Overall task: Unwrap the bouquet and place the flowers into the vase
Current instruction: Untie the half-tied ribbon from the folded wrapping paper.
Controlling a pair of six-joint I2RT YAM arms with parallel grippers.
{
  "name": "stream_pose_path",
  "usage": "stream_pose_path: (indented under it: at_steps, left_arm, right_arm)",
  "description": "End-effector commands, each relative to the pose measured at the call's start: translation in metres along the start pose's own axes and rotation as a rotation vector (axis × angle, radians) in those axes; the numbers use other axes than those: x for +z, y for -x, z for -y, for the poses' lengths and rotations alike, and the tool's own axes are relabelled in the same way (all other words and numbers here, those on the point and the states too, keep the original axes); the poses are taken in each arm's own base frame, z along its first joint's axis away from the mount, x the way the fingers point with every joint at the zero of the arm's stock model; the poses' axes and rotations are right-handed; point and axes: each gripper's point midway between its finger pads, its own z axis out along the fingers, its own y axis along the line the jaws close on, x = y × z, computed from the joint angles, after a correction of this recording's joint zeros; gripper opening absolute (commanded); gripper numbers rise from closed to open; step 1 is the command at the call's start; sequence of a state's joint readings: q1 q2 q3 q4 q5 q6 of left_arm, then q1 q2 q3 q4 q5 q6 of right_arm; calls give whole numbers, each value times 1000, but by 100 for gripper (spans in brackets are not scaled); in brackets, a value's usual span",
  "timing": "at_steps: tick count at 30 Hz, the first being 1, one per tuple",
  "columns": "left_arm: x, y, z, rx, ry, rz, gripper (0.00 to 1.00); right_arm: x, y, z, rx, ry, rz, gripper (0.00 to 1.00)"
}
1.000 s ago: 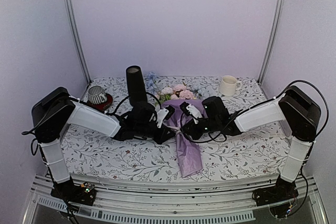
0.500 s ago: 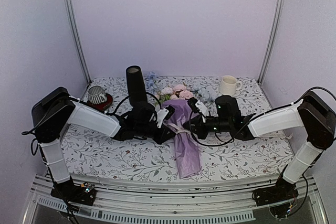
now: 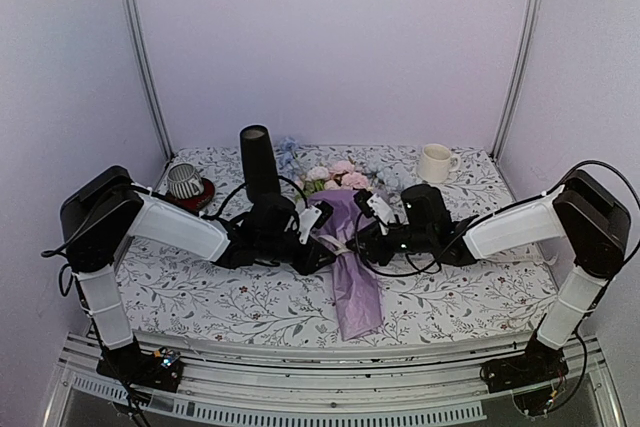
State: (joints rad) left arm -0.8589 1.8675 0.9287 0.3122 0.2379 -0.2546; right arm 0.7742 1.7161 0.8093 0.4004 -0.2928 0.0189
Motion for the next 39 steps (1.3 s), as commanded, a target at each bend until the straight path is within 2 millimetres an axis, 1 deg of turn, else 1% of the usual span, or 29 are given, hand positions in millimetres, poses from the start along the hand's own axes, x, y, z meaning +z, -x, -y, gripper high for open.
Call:
stream_pose_path:
  at_steps: [1, 8, 11, 14, 15, 17, 18, 20, 25, 31, 39]
  left_arm:
    - [6, 9, -3, 13, 2, 19, 28]
    - [10, 10, -4, 11, 1, 17, 30]
    - [13, 8, -10, 0, 26, 7, 29]
    - [15, 6, -16, -15, 53, -6, 21]
    - [14, 6, -19, -21, 59, -6, 18]
    - [12, 6, -21, -30, 69, -4, 11]
    - [11, 6, -22, -33, 72, -2, 8]
    - [9, 6, -24, -38, 75, 4, 5]
    - [5, 7, -26, -43, 80, 12, 1]
    - [3, 8, -26, -43, 81, 15, 0]
    - [1, 6, -23, -47, 68, 10, 0]
  right_arm:
    - [8, -7, 4, 6, -20, -41, 35]
    - [25, -25, 12, 36, -37, -132, 34]
    - [28, -27, 14, 41, -39, -146, 30]
    - [26, -24, 12, 40, -36, -137, 20]
    - [25, -23, 12, 39, -39, -133, 15]
    - [22, -21, 14, 38, -52, -123, 8]
    - [21, -20, 16, 38, -66, -119, 7]
    - [18, -17, 19, 38, -88, -106, 6]
    - [8, -8, 21, 35, -121, -63, 5]
    - [-10, 7, 19, 16, -139, 19, 9]
    - [-14, 6, 29, 30, -202, 20, 9]
